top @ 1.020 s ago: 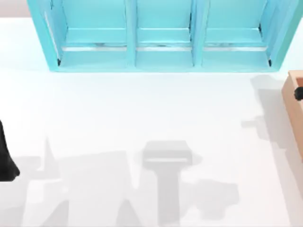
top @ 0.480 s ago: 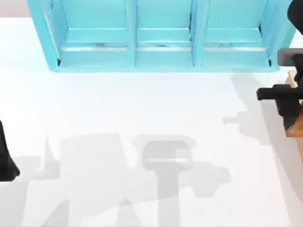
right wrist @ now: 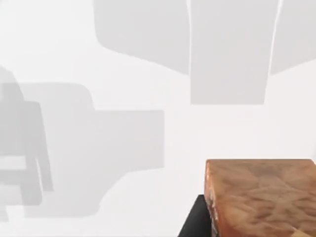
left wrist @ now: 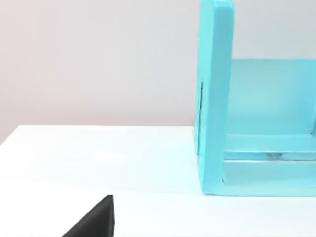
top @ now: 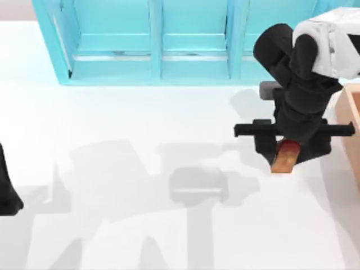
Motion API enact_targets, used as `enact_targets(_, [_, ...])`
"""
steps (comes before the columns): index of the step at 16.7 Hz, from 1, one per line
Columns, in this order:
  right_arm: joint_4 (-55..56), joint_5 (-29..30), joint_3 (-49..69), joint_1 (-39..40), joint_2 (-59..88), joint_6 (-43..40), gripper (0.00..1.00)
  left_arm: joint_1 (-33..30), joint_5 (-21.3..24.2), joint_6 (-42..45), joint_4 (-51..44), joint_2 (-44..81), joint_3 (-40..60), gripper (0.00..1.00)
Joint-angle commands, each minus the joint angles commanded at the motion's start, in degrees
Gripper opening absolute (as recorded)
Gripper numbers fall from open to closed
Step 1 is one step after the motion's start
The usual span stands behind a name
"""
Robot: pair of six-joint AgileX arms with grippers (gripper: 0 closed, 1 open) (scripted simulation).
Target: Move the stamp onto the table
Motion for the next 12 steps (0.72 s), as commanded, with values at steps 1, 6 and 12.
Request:
enact_targets(1, [0.0, 0.0, 0.0, 0.0, 0.0, 0.0, 0.00, 0.0, 0.0, 0.0, 0.0, 0.0, 0.0, 1.00])
enact_targets(6, [0.7, -0.1, -0.6, -0.2, 0.2, 0.1, 0.00, 0.0, 0.0, 0.0, 0.0, 0.0, 0.0, 1.00])
enact_targets(12, [6.8, 0.0, -4.2, 0.1, 2.6, 0.2, 0.00, 0.0, 0.0, 0.0, 0.0, 0.0, 0.0, 1.00])
